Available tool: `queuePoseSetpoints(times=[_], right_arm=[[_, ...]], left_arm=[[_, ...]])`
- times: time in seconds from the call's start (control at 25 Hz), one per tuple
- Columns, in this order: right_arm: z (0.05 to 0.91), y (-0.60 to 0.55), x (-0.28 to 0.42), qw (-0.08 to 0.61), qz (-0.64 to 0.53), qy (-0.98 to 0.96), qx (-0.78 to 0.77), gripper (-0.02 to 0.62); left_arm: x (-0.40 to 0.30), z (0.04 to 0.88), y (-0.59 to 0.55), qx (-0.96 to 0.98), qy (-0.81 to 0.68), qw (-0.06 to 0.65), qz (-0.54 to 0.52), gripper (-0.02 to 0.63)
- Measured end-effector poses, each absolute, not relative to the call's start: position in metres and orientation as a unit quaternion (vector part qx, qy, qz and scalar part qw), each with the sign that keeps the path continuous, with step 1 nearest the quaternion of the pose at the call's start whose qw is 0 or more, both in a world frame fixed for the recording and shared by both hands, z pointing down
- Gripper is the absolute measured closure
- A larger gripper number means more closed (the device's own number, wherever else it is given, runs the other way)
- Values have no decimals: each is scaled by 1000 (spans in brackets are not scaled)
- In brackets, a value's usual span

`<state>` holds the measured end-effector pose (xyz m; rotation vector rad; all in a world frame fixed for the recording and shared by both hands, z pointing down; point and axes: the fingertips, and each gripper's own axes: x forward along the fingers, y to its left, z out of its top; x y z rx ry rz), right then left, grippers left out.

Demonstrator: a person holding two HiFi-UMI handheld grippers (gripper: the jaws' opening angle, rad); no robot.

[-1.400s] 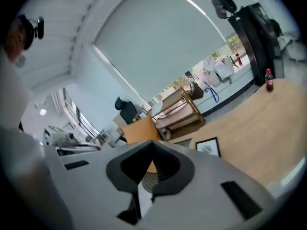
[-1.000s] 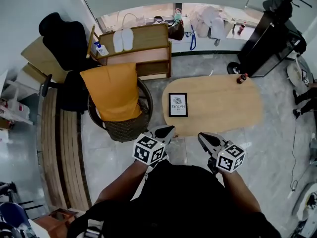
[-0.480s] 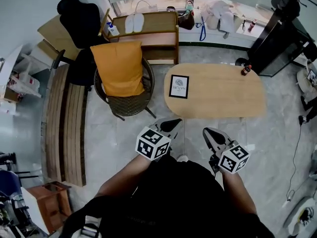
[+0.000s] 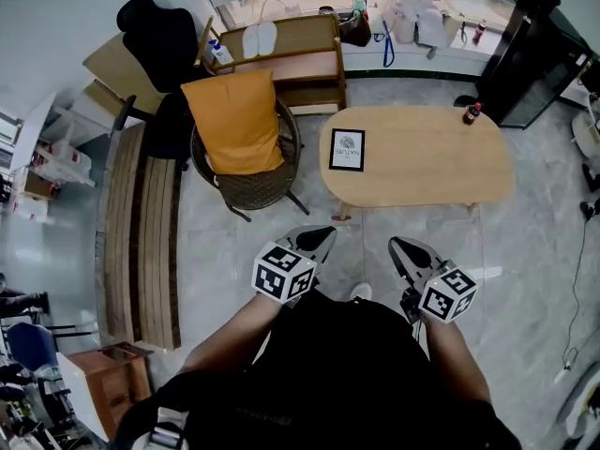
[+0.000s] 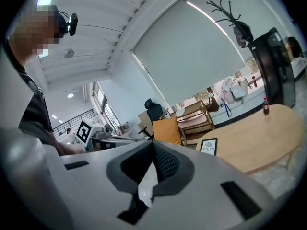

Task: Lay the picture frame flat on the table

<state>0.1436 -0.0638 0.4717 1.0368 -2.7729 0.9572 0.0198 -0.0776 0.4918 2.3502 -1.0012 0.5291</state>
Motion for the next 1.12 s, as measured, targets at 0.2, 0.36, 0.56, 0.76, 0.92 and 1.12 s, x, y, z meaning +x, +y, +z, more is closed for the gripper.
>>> queuePoseSetpoints(times=[0.2,0.36,0.56,0.76,0.92,1.12], right_arm=[[467,-63,130,0,309,-882,355,594],[463,-67,104,-11,310,-878,365,594],[463,-68,70,-8,312,-874,372,594],[467,-72,45,16,310,-874,373,594],[465,-77,35,28,303,-874,379,594],[466,-74,25,30,301,-874,380,594]], left_arm=[[17,460,-88,894,-344,219,184,601],[-12,456,-87,899,-334,210,189,601],[-56,470,-93,891,-342,228,191,601],[-91,467,-111,888,-358,229,175,601],[-94,463,-111,893,-351,228,166,601],[-105,466,-107,893,-353,230,160,601]])
